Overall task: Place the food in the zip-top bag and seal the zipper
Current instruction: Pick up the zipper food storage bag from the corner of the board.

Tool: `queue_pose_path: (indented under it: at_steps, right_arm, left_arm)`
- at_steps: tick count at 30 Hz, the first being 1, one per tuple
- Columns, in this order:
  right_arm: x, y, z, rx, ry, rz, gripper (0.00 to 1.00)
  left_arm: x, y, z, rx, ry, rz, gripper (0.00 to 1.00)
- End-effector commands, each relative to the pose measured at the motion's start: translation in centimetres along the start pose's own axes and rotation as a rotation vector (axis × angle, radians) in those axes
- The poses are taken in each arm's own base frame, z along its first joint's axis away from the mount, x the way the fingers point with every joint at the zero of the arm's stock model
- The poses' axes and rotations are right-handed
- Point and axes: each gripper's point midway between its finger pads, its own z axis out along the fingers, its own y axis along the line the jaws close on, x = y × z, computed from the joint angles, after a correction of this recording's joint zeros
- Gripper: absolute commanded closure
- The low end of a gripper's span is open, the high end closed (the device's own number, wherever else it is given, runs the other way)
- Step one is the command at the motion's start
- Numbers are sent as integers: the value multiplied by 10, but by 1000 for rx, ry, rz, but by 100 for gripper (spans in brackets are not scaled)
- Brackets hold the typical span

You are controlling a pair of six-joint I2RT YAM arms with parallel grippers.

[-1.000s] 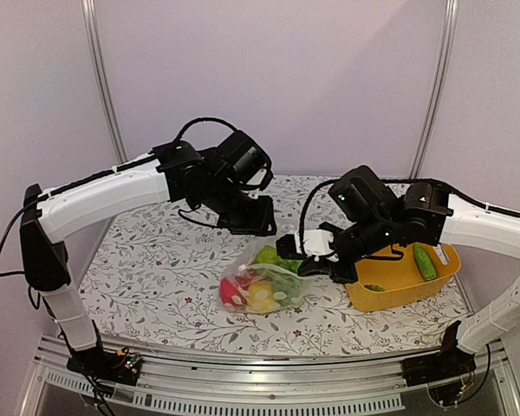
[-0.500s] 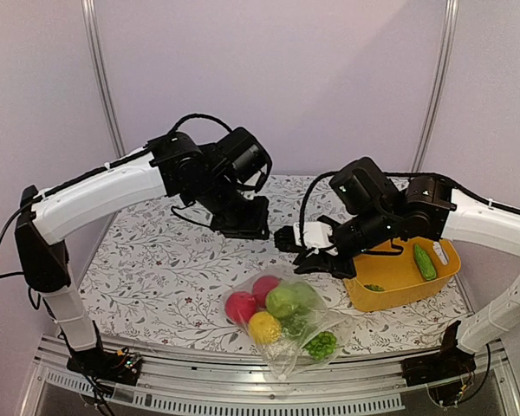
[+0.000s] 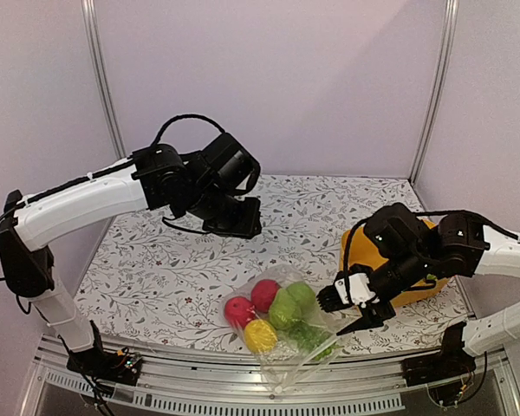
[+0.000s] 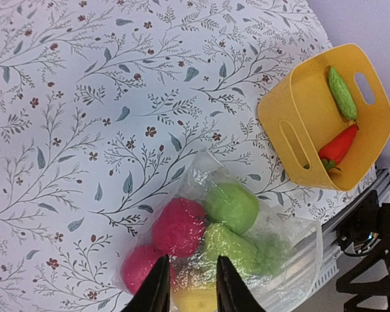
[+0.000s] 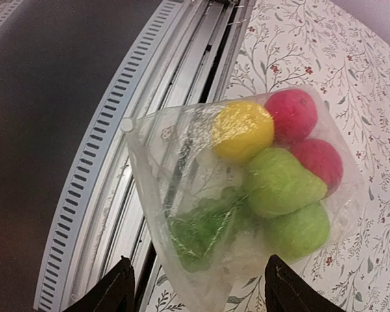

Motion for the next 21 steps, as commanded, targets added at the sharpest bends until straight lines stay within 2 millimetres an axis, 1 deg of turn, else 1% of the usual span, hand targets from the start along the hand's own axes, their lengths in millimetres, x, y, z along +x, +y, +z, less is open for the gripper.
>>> queue_pose_path:
  at_steps: [1, 4, 7, 10, 12, 13, 14, 16, 18, 19, 20, 21]
  right_arm:
    - [39, 25, 26, 28, 120, -84, 33]
    - [56, 18, 38, 123, 163, -110, 32]
    - [64, 12, 44, 193, 178, -132, 32]
    - [67, -10, 46, 331, 195, -130, 32]
    - [62, -29, 46, 437, 179, -106, 34]
    - [59, -37, 45, 478, 169, -91, 37]
    - [54, -42, 44, 501, 154, -81, 41]
    - [39, -47, 40, 509, 112, -60, 56]
    - [21, -48, 35, 486, 67, -53, 77]
    - [12, -49, 32, 477, 49, -52, 86]
    - [3, -48, 30, 454, 30, -54, 90]
    - [-5, -49, 27, 444, 21, -58, 93]
  left_arm:
    - [-9, -1, -1, -17, -92, 19, 75]
    - [-14, 6, 1, -75, -141, 20, 75]
    - [-21, 7, -1, -104, -201, 26, 72]
    - [-32, 4, -8, -149, -293, 62, 72]
    - [-41, -2, -19, -182, -379, 123, 71]
    - [-44, -6, -24, -198, -421, 153, 71]
    - [-47, -9, -30, -212, -458, 176, 71]
    - [-52, -18, -39, -221, -510, 221, 71]
    - [-53, -22, -45, -233, -542, 243, 75]
    - [-52, -22, -48, -243, -554, 243, 80]
    - [-51, -20, -51, -253, -562, 235, 84]
    - [-50, -17, -54, -260, -569, 216, 86]
